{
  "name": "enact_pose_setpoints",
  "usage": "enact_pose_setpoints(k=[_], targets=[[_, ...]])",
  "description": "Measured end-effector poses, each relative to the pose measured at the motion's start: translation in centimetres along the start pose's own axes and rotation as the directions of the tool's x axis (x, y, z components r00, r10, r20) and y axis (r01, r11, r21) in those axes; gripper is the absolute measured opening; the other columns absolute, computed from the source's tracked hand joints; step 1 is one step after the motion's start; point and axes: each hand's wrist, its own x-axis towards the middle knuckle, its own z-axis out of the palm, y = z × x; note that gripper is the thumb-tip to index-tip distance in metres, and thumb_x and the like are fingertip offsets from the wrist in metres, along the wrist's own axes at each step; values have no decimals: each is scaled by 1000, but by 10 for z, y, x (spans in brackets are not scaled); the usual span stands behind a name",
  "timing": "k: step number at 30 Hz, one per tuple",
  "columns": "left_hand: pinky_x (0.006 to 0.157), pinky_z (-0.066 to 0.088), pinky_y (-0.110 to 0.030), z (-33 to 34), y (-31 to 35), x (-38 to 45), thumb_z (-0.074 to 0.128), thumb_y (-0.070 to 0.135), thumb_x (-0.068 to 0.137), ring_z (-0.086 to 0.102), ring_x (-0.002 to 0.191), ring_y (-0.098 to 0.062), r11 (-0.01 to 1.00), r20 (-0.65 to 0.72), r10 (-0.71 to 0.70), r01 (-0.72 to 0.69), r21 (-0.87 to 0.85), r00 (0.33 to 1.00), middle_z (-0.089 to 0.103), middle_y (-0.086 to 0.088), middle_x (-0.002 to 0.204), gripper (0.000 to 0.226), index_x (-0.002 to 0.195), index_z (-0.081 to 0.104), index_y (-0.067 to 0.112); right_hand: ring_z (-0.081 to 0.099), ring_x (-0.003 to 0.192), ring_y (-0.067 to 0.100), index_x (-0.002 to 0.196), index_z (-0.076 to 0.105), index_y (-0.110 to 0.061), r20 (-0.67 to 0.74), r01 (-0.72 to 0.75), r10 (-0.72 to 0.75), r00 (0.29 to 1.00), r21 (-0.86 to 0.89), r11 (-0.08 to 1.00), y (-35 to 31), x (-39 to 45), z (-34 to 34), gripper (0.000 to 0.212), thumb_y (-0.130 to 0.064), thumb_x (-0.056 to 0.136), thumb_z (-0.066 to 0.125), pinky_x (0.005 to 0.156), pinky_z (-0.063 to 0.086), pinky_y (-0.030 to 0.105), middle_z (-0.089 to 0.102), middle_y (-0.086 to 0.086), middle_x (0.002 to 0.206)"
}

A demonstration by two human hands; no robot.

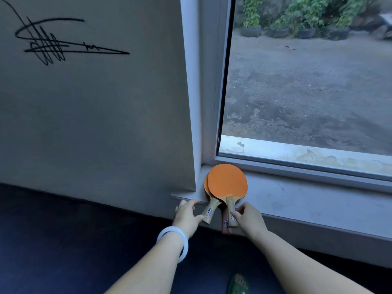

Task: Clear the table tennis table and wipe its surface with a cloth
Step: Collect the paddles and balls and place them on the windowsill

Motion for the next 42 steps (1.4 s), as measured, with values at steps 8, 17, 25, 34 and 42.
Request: enact_pose_setpoints(k=[8,17,25,34,42], targets=[[94,44,-29,-37,-23,-21,67,20,90,48,104,-14,998,-161,-42,34,-55,986,46,7,107,43,130,54,23,58,99,19,116,58,-13,101,244,-236,967,-76,967,-44,-19,8,28,-27,93,62,79,44,29,63,2,112],[95,44,-26,-98,-55,-107,66,20,90,48,102,-10,950,-472,-297,208,-231,830,46,7,111,40,129,55,21,61,111,15,125,58,-12,463,669,-541,702,-169,724,-133,-38,43,37,-26,91,66,90,41,21,63,1,124],[93,48,-29,-119,-115,-264,64,23,92,52,107,-13,795,-635,-606,378,-474,479,46,7,116,39,130,54,23,59,96,20,107,60,-13,728,908,-603,325,-62,414,-195,-127,131,24,-26,89,67,75,41,25,62,2,104],[98,44,-26,-133,-174,-448,62,24,94,51,118,-13,629,-657,-749,403,-665,84,46,0,128,43,136,50,20,49,87,15,101,52,-16,839,974,-528,-131,208,90,-236,-313,230,14,-19,92,63,69,36,20,57,4,106],[103,42,-27,-127,-235,-612,62,27,95,46,127,-17,479,-547,-827,342,-808,-134,43,-5,138,48,139,46,19,57,95,16,125,55,-11,866,937,-362,-344,341,-76,-239,-488,330,35,-23,93,62,68,39,11,59,5,118]])
